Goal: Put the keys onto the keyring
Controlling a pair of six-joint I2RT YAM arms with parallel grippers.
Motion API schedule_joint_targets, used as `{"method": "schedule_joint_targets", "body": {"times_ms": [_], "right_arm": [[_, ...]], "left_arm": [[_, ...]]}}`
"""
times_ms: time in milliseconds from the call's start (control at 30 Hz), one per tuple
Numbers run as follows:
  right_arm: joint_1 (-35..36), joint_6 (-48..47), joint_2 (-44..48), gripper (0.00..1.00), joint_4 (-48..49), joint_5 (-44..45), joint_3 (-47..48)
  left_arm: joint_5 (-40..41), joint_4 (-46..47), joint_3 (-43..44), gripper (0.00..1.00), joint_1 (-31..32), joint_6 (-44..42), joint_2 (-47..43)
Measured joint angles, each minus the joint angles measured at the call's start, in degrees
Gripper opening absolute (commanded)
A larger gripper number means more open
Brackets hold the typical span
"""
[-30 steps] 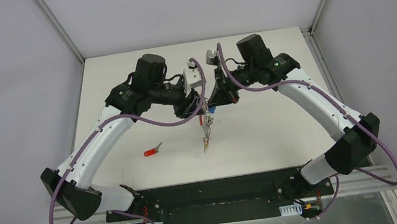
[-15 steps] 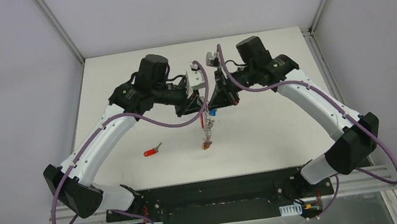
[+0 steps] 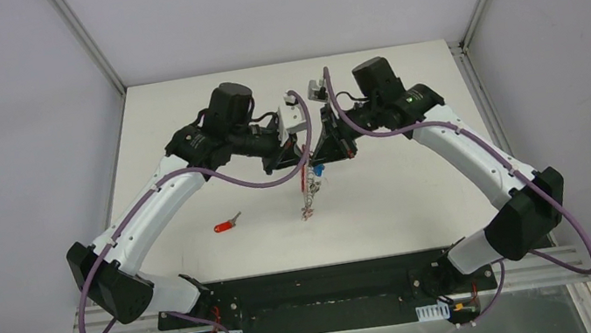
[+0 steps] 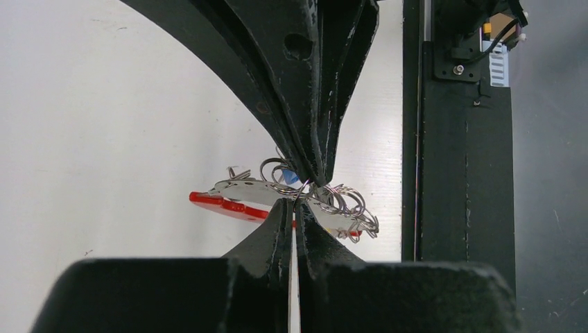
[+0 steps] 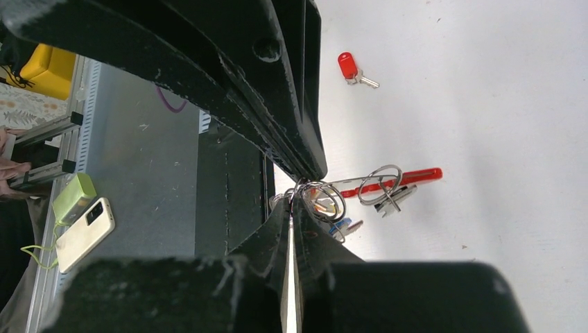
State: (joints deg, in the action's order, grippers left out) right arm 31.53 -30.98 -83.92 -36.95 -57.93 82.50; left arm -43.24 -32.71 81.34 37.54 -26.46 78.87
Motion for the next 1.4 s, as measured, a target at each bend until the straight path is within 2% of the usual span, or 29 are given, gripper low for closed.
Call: {"method": "schedule_joint_targets", "body": {"times_ms": [200,300,433,667,833,1000,1167,1267,1400], "right_arm": [[-0.4,0.4,0.5,0.35,1.4,0.6,-0.9],[-1.0,0.7,1.3,0.42,2.4,0.9,-1.3],[-2.2,0.8,3.0,0.57,3.0,1.6,-2.3],[-2.7,-0.4,4.8,0.68,4.2,2.9,-6.1],[-2.7,-0.6,4.8,0.71,5.0,2.5,-9.7],[-1.9,-0.3,4.7,0.71,6.4,1.0,-11.8],[-0.2,0.6,3.7,0.64,8.7,-0.1,-12.5],[0.6,1.4,2.1,0.5,10.3,-0.1,-12.6],[1.0,2.6,-0.1,0.19,11.3,-0.6,-12.6]], "left_arm": [[0.3,-0.7,-0.2,0.0,0.0,1.7,-0.1],[0.2,-1.2,-0.2,0.0,0.0,1.9,-0.3],[-0.8,-2.6,-0.7,0.0,0.0,1.7,-1.3],[-4.5,-4.3,-2.2,0.0,0.0,1.1,-1.7],[-6.2,-5.1,-2.3,0.0,0.0,0.9,-1.7],[-6.3,-5.2,-2.3,0.0,0.0,0.9,-1.7],[-6.5,-5.2,-2.3,0.0,0.0,0.9,-1.7],[-7.2,-5.2,-2.4,0.0,0.0,1.0,-1.7],[-7.4,-5.1,-2.6,0.0,0.0,0.9,-1.7]]}}
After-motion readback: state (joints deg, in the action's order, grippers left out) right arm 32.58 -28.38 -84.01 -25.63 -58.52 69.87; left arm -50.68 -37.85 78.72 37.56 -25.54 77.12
